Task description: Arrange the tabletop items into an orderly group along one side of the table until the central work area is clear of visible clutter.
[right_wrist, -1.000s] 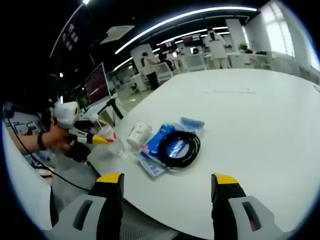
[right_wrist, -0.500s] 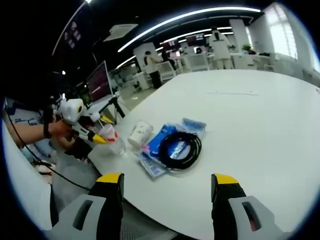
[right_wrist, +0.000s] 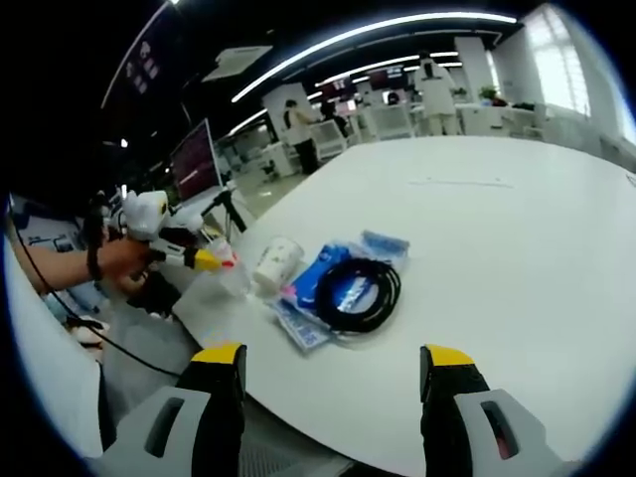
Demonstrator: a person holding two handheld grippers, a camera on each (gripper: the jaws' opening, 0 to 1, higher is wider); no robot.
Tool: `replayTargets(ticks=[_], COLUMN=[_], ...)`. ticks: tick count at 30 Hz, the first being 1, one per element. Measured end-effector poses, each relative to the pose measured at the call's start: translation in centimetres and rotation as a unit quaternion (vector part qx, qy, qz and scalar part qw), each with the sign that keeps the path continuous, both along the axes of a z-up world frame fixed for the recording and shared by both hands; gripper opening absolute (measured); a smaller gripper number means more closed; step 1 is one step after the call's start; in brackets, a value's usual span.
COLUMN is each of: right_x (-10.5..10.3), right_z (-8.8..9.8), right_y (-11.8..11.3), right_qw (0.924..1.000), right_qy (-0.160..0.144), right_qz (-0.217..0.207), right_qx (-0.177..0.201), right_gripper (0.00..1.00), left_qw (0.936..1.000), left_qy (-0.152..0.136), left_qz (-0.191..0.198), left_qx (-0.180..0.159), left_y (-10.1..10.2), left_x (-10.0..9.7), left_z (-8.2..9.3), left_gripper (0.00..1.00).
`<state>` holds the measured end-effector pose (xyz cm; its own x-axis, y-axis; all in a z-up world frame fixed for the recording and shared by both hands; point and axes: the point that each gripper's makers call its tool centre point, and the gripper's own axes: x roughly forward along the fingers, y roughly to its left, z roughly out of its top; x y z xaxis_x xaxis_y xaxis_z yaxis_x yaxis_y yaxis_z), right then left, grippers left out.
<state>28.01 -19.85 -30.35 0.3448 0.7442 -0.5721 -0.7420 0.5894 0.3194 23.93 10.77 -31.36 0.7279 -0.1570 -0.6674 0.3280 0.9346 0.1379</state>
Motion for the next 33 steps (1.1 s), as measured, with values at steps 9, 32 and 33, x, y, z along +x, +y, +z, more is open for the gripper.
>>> replayTargets(ticks=[9,32,33], right_x=[-0.1,0.8,0.8], right_z=[-0.1,-1.0,-1.0], right_y=[0.3,0.8,0.8], right_qw=[1.0000,0.9996,0.9996], right_qy=[0.003,0.018,0.018], right_qz=[-0.001,-0.016,-0.017], right_qx=[-0.001,-0.015,-0.016], right_gripper=[0.72,0.73,0.73], left_qw=[0.9927,0.9681,0.9670], left_qy=[-0.009,-0.052,-0.054], left_qz=[0.120,0.236,0.240], left_qx=[0.003,-0.067,-0.068], left_y=[3.9,8.1,8.3], left_x=[2.9,14.4,15.0], left_z=[-0.5,-1.2,-1.2], left_gripper=[0.42,0.43,0.43])
